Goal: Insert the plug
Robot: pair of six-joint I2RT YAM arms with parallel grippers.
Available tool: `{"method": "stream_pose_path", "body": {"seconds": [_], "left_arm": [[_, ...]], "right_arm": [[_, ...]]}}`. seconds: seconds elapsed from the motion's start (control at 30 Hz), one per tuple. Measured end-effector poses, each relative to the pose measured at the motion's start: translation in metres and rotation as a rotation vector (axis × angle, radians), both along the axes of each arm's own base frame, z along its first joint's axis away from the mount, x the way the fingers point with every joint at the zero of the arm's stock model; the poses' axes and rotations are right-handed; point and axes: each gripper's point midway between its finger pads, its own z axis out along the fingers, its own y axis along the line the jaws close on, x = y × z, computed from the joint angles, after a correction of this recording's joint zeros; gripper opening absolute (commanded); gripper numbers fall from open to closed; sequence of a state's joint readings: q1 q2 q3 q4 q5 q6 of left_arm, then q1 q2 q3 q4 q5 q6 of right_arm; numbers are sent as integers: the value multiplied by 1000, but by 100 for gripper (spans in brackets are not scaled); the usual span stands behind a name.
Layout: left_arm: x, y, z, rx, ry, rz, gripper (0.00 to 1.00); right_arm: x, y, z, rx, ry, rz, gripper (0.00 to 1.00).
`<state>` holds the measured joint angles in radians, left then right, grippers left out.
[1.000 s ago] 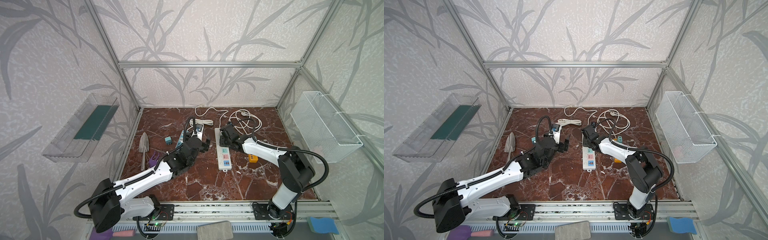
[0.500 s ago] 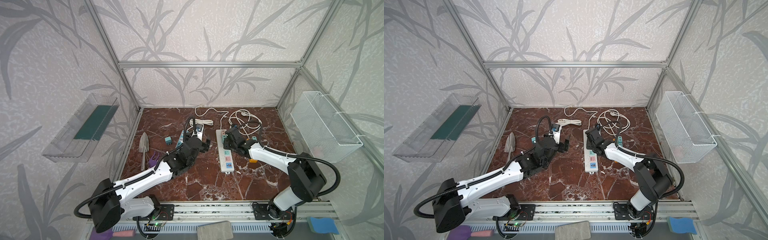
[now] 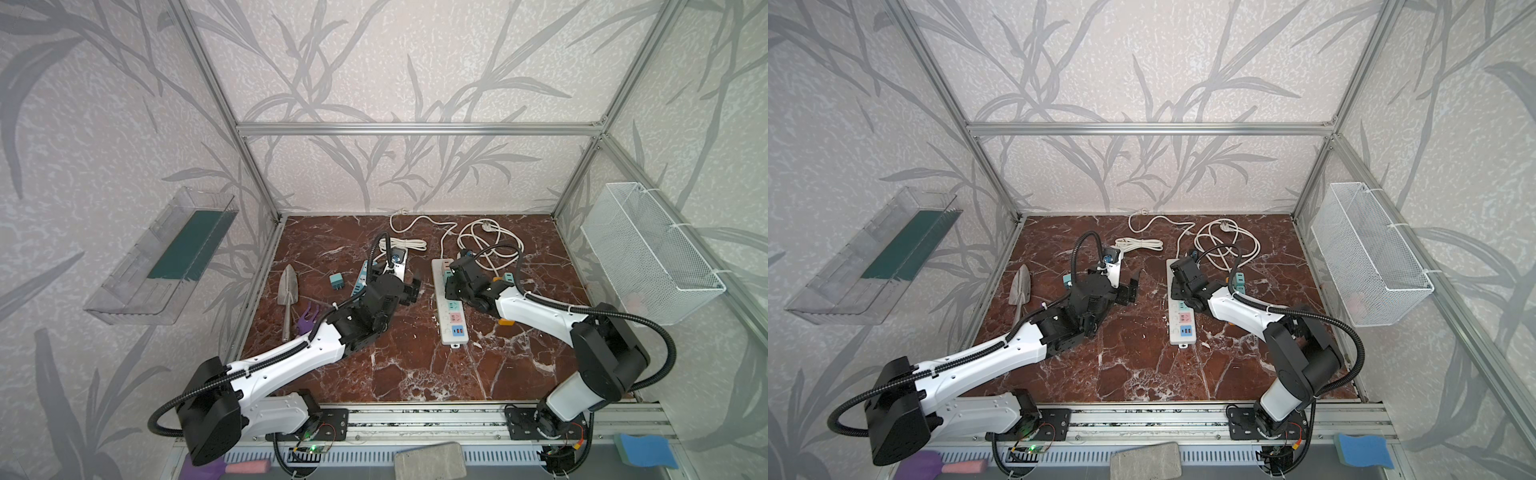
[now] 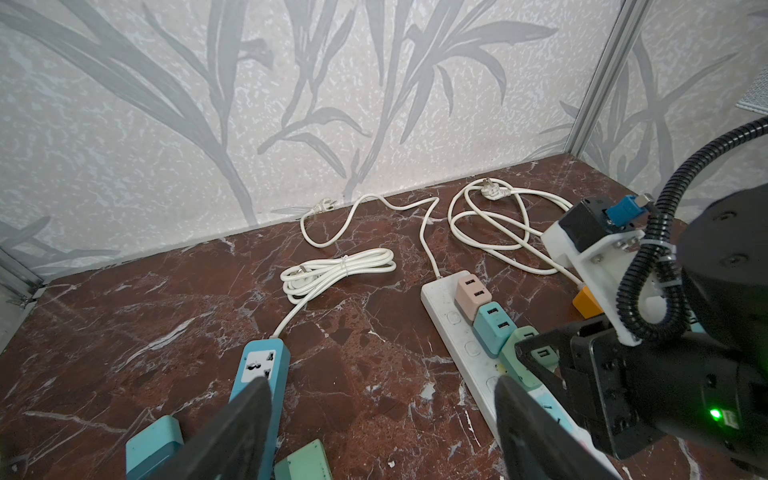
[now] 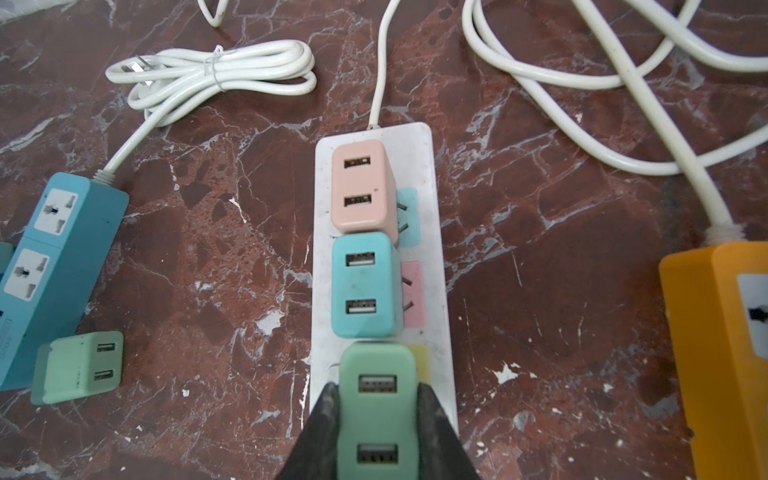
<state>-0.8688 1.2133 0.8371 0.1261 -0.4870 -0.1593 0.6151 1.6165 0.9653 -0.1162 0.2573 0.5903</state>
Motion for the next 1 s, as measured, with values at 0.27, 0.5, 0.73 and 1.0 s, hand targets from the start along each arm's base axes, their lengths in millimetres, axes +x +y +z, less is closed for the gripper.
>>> {"method": "stream_pose_path", "body": {"seconds": [0.27, 0.5, 0.73, 1.0], "left_arm": [[0, 0, 0, -2, 2, -2, 84], [0, -1, 0, -2, 2, -2, 84], [0, 0, 0, -1, 2, -2, 84], [0, 0, 0, -2, 1, -2, 84]], "right_arm": [[-3, -1, -4, -15, 13, 11, 0], [0, 10, -7, -29, 57, 33, 0], [3, 18, -19, -67, 63, 26, 0], [4, 21, -20, -99, 58, 5, 2]]}}
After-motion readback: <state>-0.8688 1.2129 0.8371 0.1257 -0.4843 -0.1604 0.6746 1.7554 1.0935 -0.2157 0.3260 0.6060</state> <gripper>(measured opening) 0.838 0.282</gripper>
